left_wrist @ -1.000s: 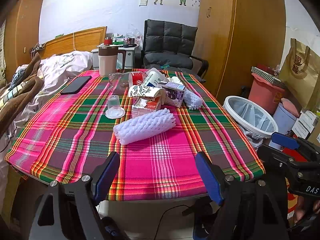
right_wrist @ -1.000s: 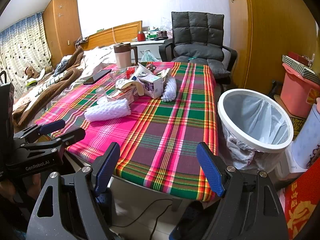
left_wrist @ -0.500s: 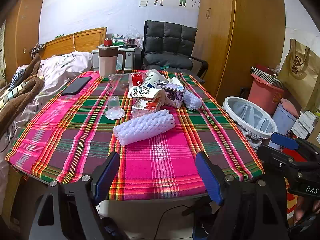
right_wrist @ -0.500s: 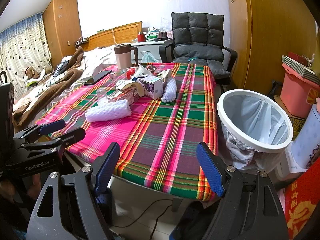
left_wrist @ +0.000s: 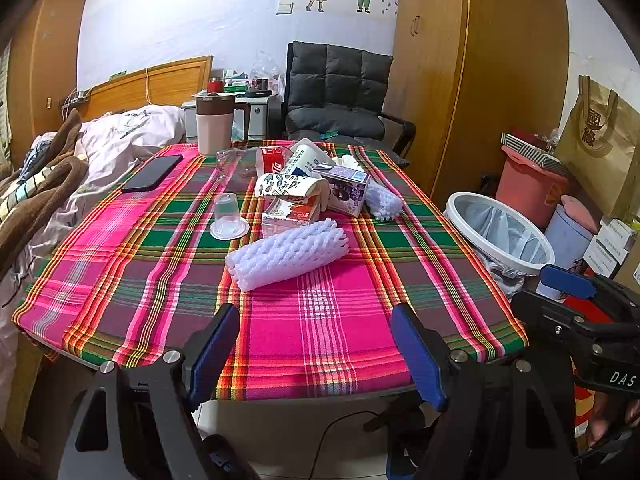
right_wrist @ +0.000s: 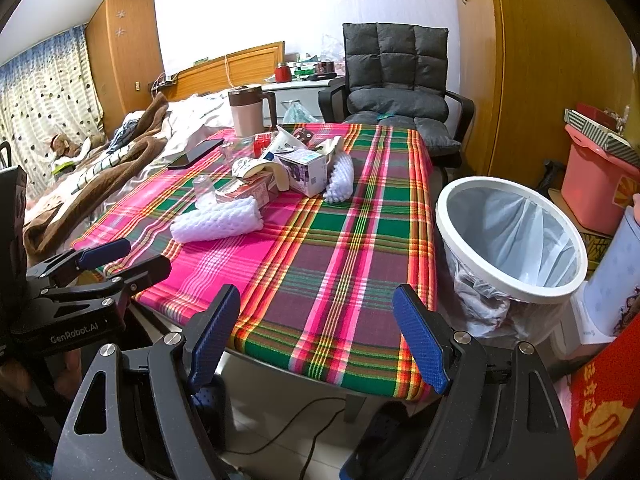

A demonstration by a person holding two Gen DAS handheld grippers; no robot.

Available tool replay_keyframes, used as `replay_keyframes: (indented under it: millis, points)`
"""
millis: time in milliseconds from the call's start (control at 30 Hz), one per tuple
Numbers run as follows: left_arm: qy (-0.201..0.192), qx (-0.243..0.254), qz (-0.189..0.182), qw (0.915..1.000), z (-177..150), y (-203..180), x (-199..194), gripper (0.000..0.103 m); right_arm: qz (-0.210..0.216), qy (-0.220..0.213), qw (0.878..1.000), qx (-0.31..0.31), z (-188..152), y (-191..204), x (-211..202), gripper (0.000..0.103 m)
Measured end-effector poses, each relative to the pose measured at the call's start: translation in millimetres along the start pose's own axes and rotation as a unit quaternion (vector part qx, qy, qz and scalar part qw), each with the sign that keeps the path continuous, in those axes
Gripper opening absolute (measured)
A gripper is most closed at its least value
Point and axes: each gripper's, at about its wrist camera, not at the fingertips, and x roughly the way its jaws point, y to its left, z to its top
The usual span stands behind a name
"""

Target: Collect trash

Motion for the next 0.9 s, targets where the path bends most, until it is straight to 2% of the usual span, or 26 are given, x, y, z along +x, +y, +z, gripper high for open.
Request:
replay_keyframes:
  millis: [533, 900]
  points:
    - [0.002, 0.002, 0.002, 1.0000, 0.3, 0.7, 3.2, 0.078, 0.002, 0.003, 1.000, 0.003, -1.9, 0.8, 2.1, 0.080]
    - [0.000, 0.011, -0.005, 0.9999, 14.4, 19.0, 24.3, 0.078, 0.011, 0.009, 1.000, -0.001, 6.9, 0.2, 12.5, 0.080]
